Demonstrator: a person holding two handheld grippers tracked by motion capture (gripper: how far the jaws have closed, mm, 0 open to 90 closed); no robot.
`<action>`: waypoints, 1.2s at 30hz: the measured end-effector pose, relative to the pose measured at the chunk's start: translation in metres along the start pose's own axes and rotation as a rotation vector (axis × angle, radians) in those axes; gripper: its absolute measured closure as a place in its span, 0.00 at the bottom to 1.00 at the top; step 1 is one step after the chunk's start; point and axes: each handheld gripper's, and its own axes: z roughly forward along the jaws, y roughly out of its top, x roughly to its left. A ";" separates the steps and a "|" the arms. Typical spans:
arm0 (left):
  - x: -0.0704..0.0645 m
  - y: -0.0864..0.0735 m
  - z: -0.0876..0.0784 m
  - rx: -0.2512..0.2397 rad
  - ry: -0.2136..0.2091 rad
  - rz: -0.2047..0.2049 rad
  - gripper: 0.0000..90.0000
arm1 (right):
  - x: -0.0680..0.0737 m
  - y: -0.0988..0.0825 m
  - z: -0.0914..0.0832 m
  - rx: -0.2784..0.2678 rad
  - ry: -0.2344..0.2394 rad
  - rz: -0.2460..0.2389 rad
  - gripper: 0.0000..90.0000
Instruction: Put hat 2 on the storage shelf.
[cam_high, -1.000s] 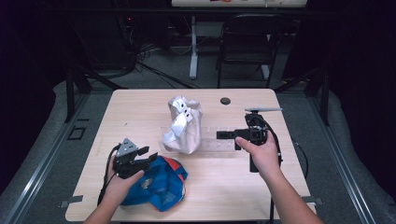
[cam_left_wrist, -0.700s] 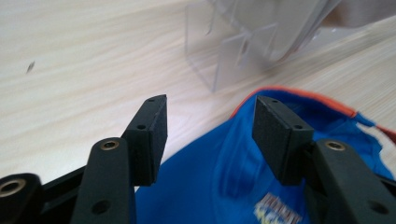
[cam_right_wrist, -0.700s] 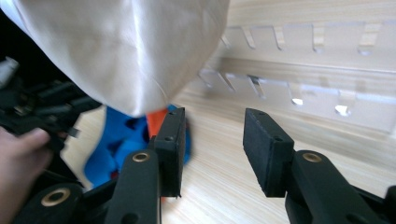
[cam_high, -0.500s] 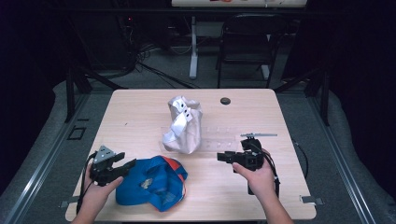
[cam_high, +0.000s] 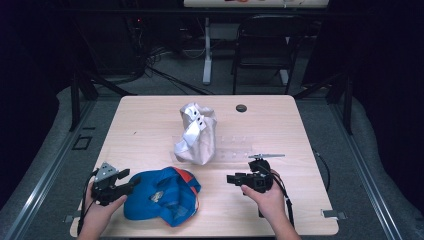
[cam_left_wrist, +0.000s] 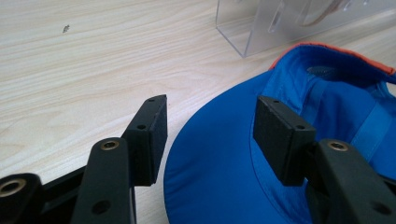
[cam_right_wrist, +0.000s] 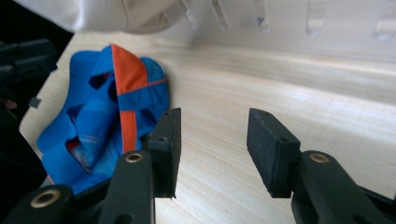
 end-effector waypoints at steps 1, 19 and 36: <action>0.000 0.000 0.000 0.000 0.000 0.000 0.52 | 0.000 0.000 0.000 0.000 0.000 0.000 0.62; -0.004 -0.005 0.008 -0.001 -0.017 0.014 0.52 | 0.012 -0.025 0.036 0.097 0.201 0.011 0.64; 0.004 -0.028 -0.024 -0.015 0.071 -0.041 0.52 | 0.034 -0.021 0.087 0.256 0.301 -0.012 0.65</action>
